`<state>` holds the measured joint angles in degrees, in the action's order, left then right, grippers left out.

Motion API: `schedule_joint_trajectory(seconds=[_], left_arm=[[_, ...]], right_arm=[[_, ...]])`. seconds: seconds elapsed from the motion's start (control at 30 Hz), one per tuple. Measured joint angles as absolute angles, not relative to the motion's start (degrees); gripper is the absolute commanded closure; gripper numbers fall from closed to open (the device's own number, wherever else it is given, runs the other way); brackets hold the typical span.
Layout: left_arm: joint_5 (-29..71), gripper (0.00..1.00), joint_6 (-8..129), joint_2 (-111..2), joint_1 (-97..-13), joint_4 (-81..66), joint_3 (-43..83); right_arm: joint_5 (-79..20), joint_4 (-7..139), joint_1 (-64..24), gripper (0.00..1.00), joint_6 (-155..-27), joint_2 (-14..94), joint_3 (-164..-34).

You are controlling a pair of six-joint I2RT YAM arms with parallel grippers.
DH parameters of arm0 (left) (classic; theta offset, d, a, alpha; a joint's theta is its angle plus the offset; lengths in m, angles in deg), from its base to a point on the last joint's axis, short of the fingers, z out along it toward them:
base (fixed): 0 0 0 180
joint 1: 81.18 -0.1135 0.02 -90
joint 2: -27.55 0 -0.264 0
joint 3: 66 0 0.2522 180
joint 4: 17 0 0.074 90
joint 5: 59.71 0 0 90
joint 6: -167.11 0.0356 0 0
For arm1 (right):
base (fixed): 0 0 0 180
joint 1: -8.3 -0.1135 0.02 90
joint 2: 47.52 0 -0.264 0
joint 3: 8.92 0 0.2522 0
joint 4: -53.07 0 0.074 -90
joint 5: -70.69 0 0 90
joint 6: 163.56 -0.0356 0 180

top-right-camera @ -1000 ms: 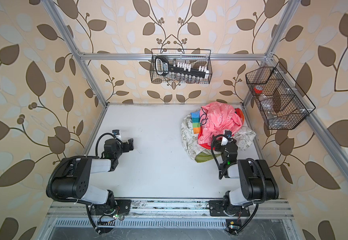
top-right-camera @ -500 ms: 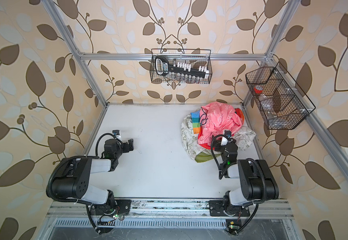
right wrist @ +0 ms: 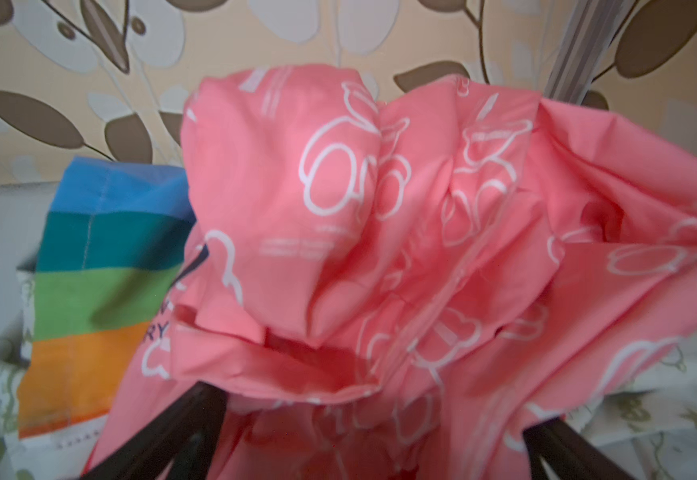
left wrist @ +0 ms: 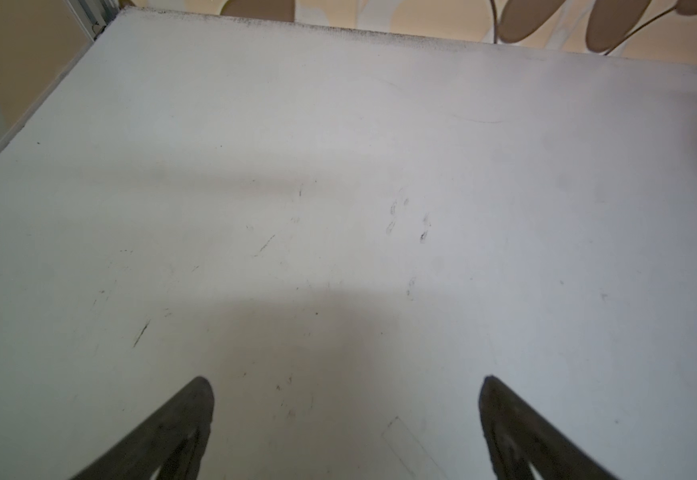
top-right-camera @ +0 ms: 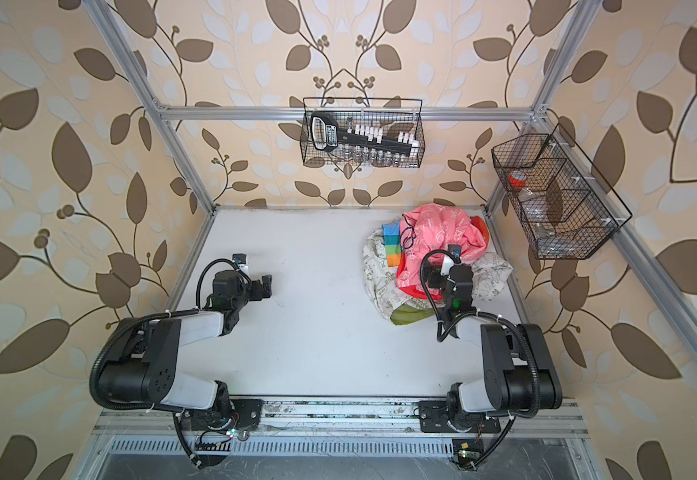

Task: Pick out a specific cloth from the pile
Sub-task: 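Reach the right gripper to the cloth pile while raising the left gripper forward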

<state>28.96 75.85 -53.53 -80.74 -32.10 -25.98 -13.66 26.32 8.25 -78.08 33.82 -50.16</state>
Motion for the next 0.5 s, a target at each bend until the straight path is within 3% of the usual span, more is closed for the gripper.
schedule_joint_trajectory(seconds=[0.23, 0.5], left_arm=[[23.5, 0.01, 74.6, -43.2, -78.8, -20.1, -21.0], [6.0, 0.01, 74.1, -39.9, -73.2, -10.4, -16.1]], right_arm=[[-6.6, 47.9, 4.6, 0.00, -80.5, 26.6, -56.3], [-4.4, 70.1, 2.9, 0.01, -84.1, 20.8, -68.4]])
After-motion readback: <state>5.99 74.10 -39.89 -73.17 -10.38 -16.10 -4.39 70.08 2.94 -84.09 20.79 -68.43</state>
